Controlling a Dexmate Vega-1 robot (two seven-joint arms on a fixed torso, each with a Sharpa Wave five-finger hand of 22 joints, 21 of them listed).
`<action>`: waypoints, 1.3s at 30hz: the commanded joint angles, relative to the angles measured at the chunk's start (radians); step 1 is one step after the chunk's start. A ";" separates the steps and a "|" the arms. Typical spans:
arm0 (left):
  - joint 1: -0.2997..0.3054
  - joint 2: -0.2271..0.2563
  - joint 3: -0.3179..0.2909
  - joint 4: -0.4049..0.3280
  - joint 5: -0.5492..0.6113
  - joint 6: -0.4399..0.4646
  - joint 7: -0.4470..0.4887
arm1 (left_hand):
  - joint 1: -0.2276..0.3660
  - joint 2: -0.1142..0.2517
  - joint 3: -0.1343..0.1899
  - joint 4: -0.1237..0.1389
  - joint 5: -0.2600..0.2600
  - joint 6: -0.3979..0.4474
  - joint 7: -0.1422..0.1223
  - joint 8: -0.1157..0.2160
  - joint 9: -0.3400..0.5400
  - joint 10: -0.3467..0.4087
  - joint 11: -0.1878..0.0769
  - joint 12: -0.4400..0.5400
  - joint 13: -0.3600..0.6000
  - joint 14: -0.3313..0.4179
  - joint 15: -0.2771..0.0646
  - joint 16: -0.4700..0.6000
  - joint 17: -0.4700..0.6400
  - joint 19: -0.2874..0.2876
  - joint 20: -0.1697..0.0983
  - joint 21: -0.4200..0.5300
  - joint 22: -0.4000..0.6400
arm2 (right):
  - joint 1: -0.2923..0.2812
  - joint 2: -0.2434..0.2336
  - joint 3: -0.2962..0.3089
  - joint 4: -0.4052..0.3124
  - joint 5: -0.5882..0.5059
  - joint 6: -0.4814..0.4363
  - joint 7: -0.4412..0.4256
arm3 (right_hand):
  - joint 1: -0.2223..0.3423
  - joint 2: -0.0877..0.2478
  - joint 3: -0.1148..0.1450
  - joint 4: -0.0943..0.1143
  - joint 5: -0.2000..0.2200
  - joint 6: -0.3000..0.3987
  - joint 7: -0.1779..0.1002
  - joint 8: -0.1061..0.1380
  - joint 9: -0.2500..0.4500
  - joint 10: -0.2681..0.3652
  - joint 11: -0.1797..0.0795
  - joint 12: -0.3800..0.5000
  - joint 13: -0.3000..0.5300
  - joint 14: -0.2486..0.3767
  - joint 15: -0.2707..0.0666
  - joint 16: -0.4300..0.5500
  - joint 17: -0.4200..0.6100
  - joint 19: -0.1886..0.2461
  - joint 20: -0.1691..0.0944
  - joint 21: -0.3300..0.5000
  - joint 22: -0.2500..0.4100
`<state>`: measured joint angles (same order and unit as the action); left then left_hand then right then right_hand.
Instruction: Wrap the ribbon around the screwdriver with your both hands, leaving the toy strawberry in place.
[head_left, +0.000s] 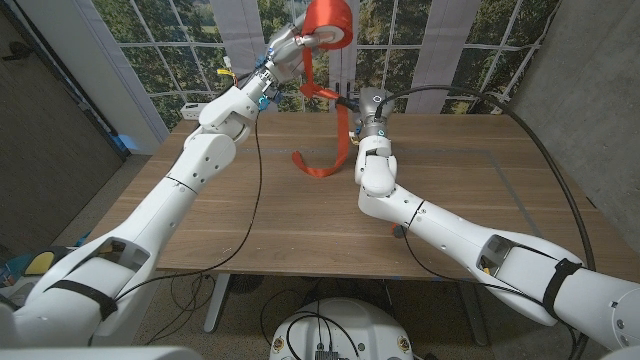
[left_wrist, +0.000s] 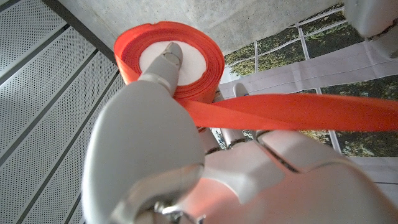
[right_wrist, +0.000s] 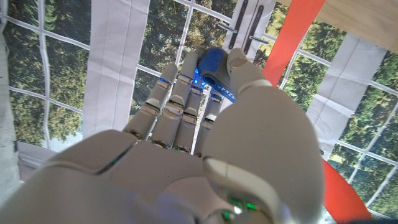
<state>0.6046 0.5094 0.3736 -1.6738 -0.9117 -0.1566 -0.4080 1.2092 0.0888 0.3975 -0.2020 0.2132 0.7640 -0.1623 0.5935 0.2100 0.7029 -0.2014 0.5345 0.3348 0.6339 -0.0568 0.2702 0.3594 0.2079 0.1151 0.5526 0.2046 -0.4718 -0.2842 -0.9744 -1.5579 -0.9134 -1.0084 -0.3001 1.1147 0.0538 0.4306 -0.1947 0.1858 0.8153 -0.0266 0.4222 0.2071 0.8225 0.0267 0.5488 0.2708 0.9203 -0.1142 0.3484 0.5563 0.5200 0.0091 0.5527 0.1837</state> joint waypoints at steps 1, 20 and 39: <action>0.066 0.011 -0.005 -0.009 -0.019 -0.009 0.002 | -0.036 0.040 0.033 0.039 0.005 0.122 0.109 0.086 0.007 0.199 0.022 0.168 0.187 0.009 -0.132 0.002 0.004 0.002 -0.008 0.008 0.003 | -0.015 0.002 0.038 -0.039 0.092 -0.060 -0.117 | 0.005 0.011 0.035 0.029 0.003 0.258 -0.003 0.003 0.001 0.157 -0.054 0.001 0.021 0.019 -0.075 0.004 0.001 0.002 0.010 0.005 0.003; 0.129 -0.017 0.011 0.046 -0.071 0.036 0.024 | -0.035 0.039 0.033 0.037 0.006 0.121 0.112 0.087 0.007 0.203 0.022 0.167 0.187 0.010 -0.134 0.002 0.006 0.000 -0.010 0.013 0.002 | -0.033 -0.038 0.049 -0.120 0.185 0.010 -0.237 | 0.003 0.007 0.040 0.030 0.002 0.261 0.000 0.002 0.005 0.162 -0.051 0.000 0.022 0.022 -0.070 0.003 0.000 0.004 0.013 0.008 0.003; 0.105 -0.076 0.047 0.155 -0.076 0.068 -0.007 | -0.035 0.039 0.033 0.038 0.006 0.121 0.111 0.088 0.006 0.201 0.023 0.163 0.188 0.011 -0.131 0.000 0.006 -0.002 -0.010 0.017 0.002 | -0.120 -0.057 0.257 -0.271 0.552 0.203 -0.150 | 0.010 -0.001 0.048 0.024 -0.001 0.270 0.016 -0.001 0.005 0.174 -0.040 0.000 0.021 0.025 -0.053 0.003 0.001 0.012 0.017 0.013 0.003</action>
<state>0.7112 0.4622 0.4078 -1.5728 -0.9752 -0.1059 -0.3990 1.2028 0.0835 0.3976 -0.2020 0.2147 0.7641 -0.1624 0.5935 0.2100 0.7033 -0.2017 0.5345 0.3348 0.6385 -0.0587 0.2663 0.3624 0.2013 0.1087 0.5625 0.2048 -0.5471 -0.3206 -0.8310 -1.7550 -0.5811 -0.9257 -0.5056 1.1149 0.0537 0.4364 -0.2003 0.1818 0.8199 -0.0223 0.4132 0.2071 0.8227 0.0270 0.5408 0.2708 0.9221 -0.1124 0.3451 0.5544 0.5289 0.0181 0.5612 0.1837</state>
